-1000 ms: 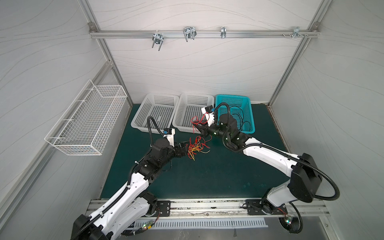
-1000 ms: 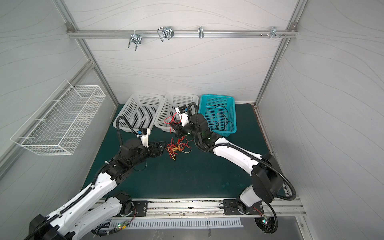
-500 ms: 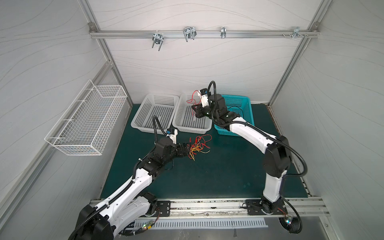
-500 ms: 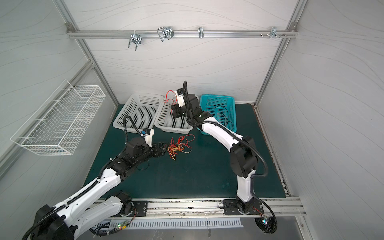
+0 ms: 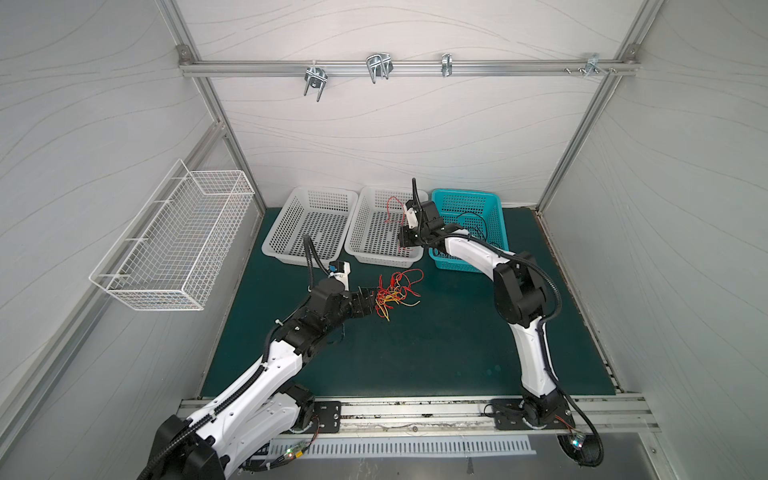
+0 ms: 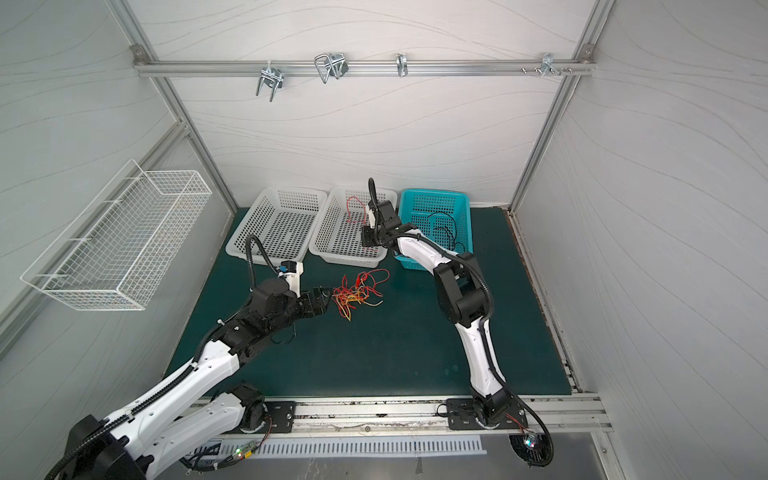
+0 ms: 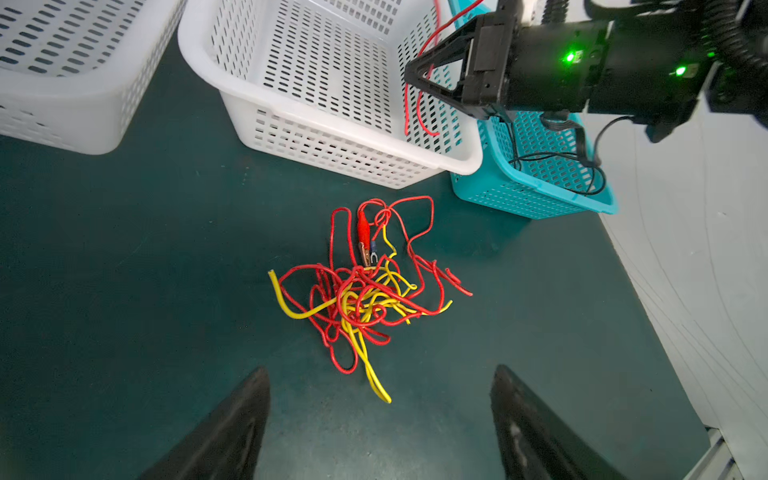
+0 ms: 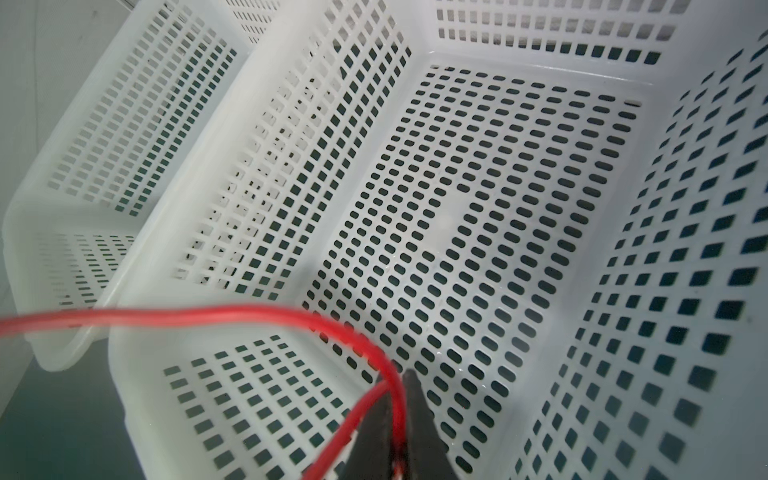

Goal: Untangle the cables
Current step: 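Lift the red wire with the right gripper over the white basket beside the teal one, then open the right gripper to drop the red wire into that white basket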

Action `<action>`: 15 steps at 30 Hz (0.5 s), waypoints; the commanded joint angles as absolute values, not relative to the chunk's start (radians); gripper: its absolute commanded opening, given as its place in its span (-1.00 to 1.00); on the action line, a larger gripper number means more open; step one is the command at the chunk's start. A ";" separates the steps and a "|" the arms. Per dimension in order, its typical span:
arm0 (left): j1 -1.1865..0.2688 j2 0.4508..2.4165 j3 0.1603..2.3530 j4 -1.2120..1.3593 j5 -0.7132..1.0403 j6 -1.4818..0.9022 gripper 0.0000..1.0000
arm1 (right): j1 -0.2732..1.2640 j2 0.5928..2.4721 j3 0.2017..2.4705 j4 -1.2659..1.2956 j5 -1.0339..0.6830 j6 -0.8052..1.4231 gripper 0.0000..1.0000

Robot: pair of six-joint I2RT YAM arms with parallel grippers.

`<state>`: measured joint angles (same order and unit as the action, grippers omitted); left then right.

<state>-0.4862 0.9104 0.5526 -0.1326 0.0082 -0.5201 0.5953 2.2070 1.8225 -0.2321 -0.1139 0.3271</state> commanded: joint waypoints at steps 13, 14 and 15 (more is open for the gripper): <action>-0.483 1.105 0.657 -0.156 0.047 -0.539 0.63 | 0.595 2.020 1.656 -0.186 -0.077 0.272 -0.11; -0.482 1.115 0.661 -0.157 0.049 -0.539 0.62 | 0.595 2.000 1.638 -0.181 -0.072 0.270 -0.09; -0.483 1.123 0.665 -0.160 0.052 -0.538 0.62 | 0.595 1.978 1.619 -0.172 -0.068 0.264 -0.07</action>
<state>-0.4862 1.1049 0.6140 -0.1638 0.0376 -0.5304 0.5953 2.0647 1.6474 -0.2058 -0.0929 0.2878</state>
